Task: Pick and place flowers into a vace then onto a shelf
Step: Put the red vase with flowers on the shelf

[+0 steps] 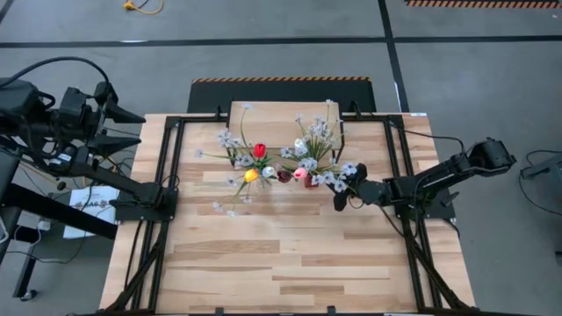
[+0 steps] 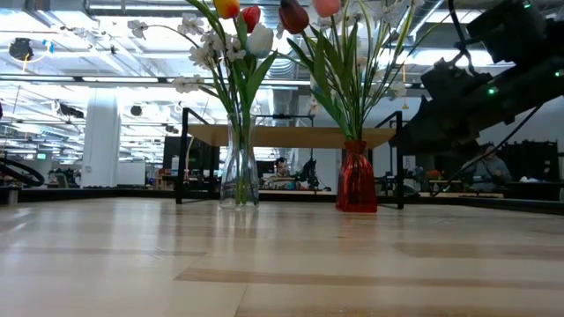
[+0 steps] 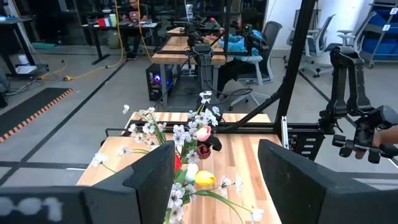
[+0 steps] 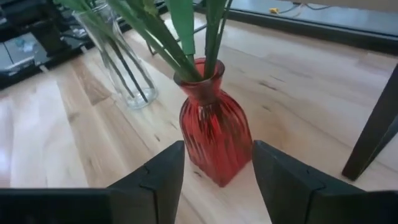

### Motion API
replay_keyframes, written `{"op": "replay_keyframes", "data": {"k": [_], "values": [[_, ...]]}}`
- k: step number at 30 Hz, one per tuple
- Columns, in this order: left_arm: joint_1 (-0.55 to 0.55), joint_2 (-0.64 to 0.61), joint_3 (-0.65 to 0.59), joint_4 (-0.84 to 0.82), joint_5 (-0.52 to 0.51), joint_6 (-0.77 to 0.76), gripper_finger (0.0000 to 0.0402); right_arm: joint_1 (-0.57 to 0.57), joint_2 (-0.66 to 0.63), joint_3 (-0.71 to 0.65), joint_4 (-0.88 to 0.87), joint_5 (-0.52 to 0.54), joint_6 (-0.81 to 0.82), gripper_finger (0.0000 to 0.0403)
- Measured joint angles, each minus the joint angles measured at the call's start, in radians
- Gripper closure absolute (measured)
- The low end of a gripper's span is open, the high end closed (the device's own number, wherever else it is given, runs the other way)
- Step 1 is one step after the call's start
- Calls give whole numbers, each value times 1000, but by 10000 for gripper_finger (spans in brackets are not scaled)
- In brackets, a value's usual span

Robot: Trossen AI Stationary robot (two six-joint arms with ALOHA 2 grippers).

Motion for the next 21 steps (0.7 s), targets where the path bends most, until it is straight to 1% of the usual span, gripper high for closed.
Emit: {"op": "replay_keyframes", "data": {"k": [8,12,16,19,21], "values": [[0,0,0,0,-21,0,182,-8,0,0,0,1,-85,179],[0,0,0,0,-24,-2,182,-34,0,0,1,2,-90,158],[0,0,0,0,-26,-8,182,-37,0,0,30,2,-107,153],[0,0,0,0,-26,-12,182,7,0,17,30,1,-137,157],[0,0,0,0,-26,-18,182,43,0,31,25,1,-186,159]]}}
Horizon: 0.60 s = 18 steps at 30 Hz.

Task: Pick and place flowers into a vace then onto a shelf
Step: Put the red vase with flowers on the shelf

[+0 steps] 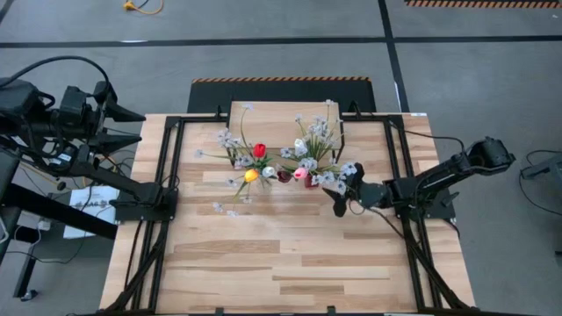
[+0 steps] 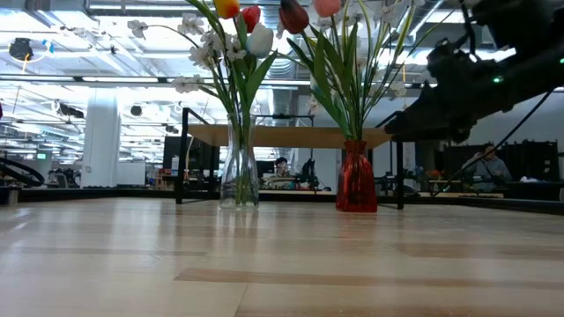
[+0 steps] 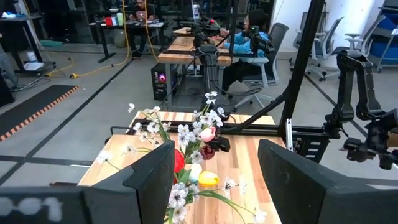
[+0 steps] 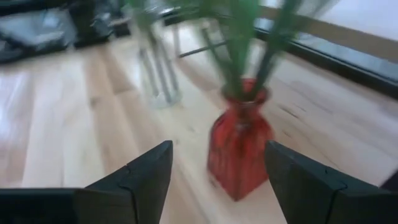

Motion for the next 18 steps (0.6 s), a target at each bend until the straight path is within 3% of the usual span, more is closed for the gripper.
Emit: {"op": "replay_keyframes", "data": {"k": [4,9,18], "values": [[0,0,0,0,0,-2,182,41,0,6,-44,7,-64,161],[0,0,0,0,0,-2,182,26,37,6,-60,73,14,160],[0,0,0,0,-1,-3,182,10,297,6,247,88,7,160]]}}
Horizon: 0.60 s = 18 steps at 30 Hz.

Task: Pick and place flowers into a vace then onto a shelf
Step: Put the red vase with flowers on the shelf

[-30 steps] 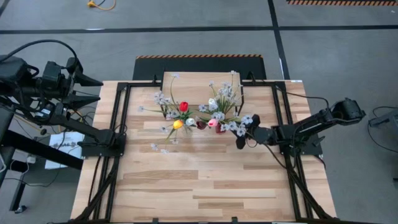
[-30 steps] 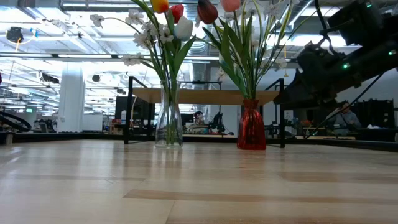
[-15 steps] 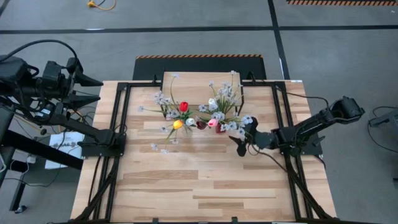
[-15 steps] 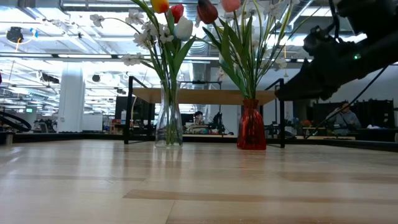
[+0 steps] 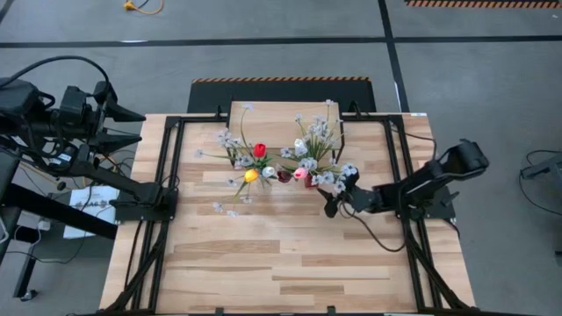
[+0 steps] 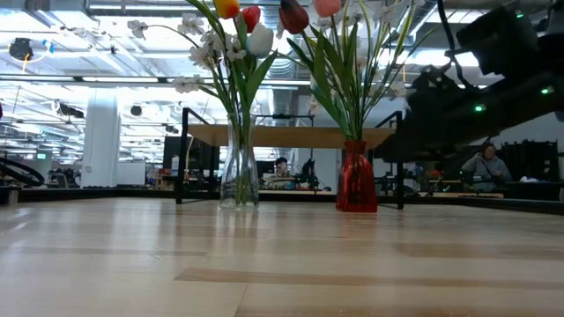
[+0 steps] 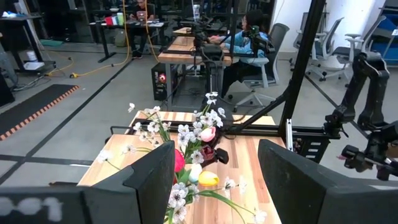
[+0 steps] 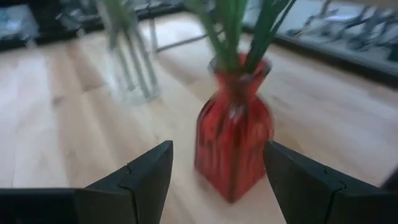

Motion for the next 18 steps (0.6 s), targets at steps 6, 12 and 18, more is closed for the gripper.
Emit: {"op": "replay_keyframes", "data": {"k": [6,12,18], "values": [[0,0,0,0,-18,0,182,-8,87,40,81,102,-42,160],[0,0,0,0,-18,0,182,-34,131,81,87,95,-27,160],[0,0,0,-1,-18,0,182,-42,127,93,86,96,-40,160]]}}
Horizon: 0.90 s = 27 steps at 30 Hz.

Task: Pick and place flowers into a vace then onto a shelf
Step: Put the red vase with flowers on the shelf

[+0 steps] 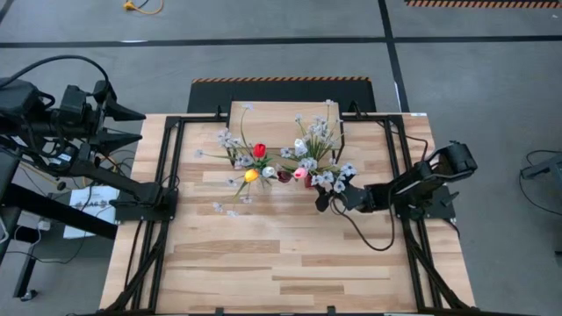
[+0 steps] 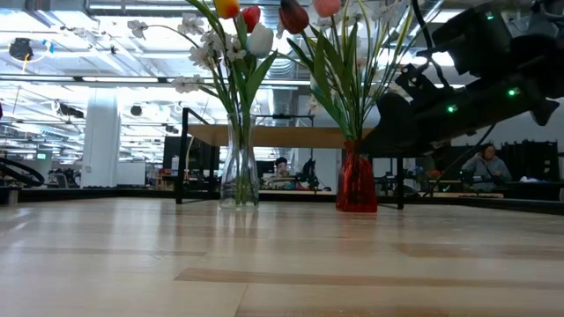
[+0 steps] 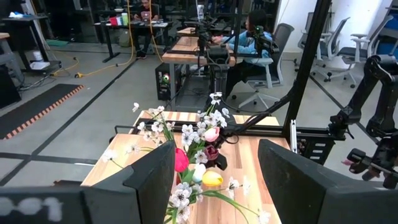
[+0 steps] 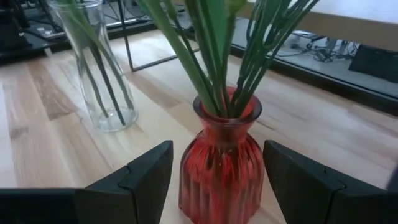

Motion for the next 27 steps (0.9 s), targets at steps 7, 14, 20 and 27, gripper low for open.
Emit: {"op": "replay_keyframes", "data": {"k": [7,14,20,27], "values": [[0,0,0,-1,0,-2,182,22,0,0,-7,0,0,160],[0,0,0,-1,0,-8,182,88,0,-1,-42,0,-1,165],[0,0,0,-1,-6,-8,182,71,0,-1,-38,65,-1,170],[0,0,0,-1,0,-15,182,30,-1,1,20,79,15,168]]}}
